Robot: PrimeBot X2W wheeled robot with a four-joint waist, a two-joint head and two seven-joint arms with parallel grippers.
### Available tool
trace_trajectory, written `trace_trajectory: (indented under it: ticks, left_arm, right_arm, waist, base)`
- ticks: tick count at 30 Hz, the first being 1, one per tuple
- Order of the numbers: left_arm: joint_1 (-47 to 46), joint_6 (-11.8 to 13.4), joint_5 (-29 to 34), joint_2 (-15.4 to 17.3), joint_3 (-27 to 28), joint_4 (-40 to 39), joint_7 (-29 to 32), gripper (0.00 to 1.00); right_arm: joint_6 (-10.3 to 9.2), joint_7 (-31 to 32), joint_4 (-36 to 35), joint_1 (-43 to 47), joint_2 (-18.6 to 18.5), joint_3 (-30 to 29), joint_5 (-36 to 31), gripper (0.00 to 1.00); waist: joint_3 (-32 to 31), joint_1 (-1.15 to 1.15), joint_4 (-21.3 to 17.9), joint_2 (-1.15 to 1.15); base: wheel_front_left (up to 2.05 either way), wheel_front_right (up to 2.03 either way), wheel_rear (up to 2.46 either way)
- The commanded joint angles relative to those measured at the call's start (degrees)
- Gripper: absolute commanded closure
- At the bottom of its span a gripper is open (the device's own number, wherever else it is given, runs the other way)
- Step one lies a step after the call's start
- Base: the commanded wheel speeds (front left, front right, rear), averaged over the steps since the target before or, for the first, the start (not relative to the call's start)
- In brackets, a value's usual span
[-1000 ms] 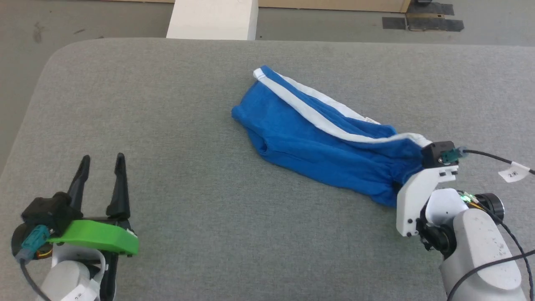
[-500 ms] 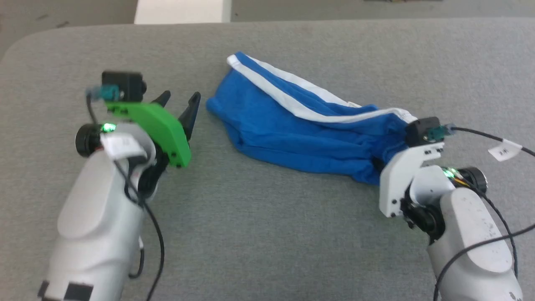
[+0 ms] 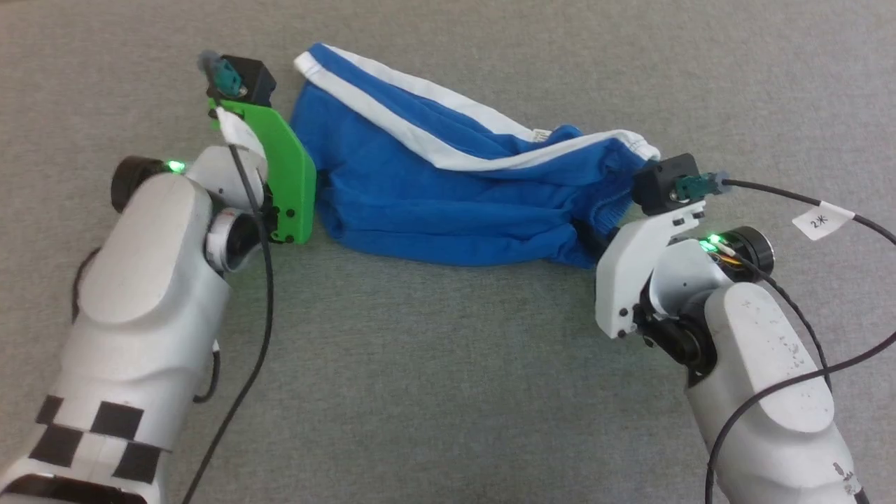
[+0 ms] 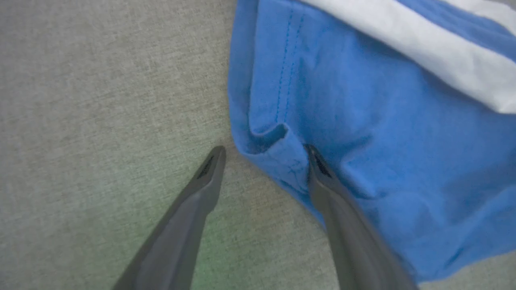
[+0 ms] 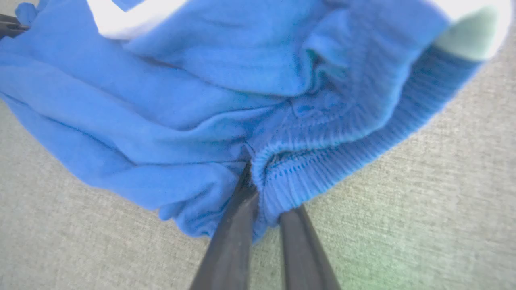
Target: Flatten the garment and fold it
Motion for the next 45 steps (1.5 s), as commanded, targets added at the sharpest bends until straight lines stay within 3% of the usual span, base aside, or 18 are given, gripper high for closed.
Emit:
trace_trajectory:
  ticks: [1, 2, 3, 6, 16, 24, 36, 44, 45]
  left_arm:
    - [0.26, -0.06, 0.39, 0.43, -0.68, 1.08, 1.75, 0.00]
    - [0.51, -0.15, 0.57, 0.61, -1.23, 1.29, 2.80, 0.00]
    - [0.81, -0.30, 0.47, 0.72, -1.55, 1.34, 3.57, 1.00]
    - [1.78, -0.49, -0.63, 0.59, -1.14, 1.17, 3.30, 1.00]
    - [3.45, -1.01, -7.44, -1.50, 6.14, 0.46, -8.19, 1.00]
    - [11.98, -2.92, -13.26, -1.33, 9.60, -6.45, -12.24, 1.00]
    - [37.11, 2.36, -18.15, -3.26, 11.97, -22.19, -14.23, 1.00]
    - [47.07, 5.72, -18.67, -4.28, 11.59, -25.95, -14.23, 1.00]
    - [47.53, 5.80, -18.86, -4.51, 11.51, -25.89, -14.22, 0.89]
  right_arm:
    - [-0.15, 0.31, 1.60, 0.49, -0.34, 0.07, -0.12, 1.00]
    - [-0.15, 0.27, 1.68, 0.49, -0.34, 0.02, -0.22, 1.00]
    - [-0.15, 0.23, 1.76, 0.49, -0.34, -0.08, -0.33, 1.00]
    - [-0.15, 0.14, 2.01, 0.60, -0.34, -0.50, -0.61, 1.00]
    - [-0.15, 0.58, 2.73, 2.37, -0.34, -4.13, 0.75, 1.00]
    - [-0.15, 7.38, -0.12, 5.35, -0.35, -8.44, 1.38, 1.00]
    - [-0.15, 22.88, -10.86, 15.63, -6.96, -12.17, 6.95, 1.00]
    - [-0.15, 25.33, -12.37, 20.19, -6.09, -14.38, 6.19, 1.00]
    - [-0.15, 25.07, -12.13, 20.47, -5.88, -14.54, 5.84, 1.00]
  waist:
    - [1.07, 0.00, -1.03, 0.00]
    - [1.11, 0.00, -1.04, 0.00]
    - [1.17, 0.00, -1.02, 0.00]
    - [1.02, 0.00, -0.78, 0.00]
    - [-3.11, 0.00, 2.10, 0.00]
    - [-9.41, 0.00, 5.16, 0.00]
    - [-15.78, 0.00, 9.42, 0.00]
    - [-16.70, 0.00, 10.56, 0.00]
    - [-16.77, 0.00, 10.59, 0.00]
  base:
    - [0.00, 0.00, 0.00]
    - [0.00, 0.00, 0.00]
    - [0.00, 0.00, 0.00]
    - [0.00, 0.00, 0.00]
    - [0.00, 0.00, 0.00]
    - [0.00, 0.00, 0.00]
    - [0.00, 0.00, 0.00]
    - [0.00, 0.00, 0.00]
    - [0.00, 0.00, 0.00]
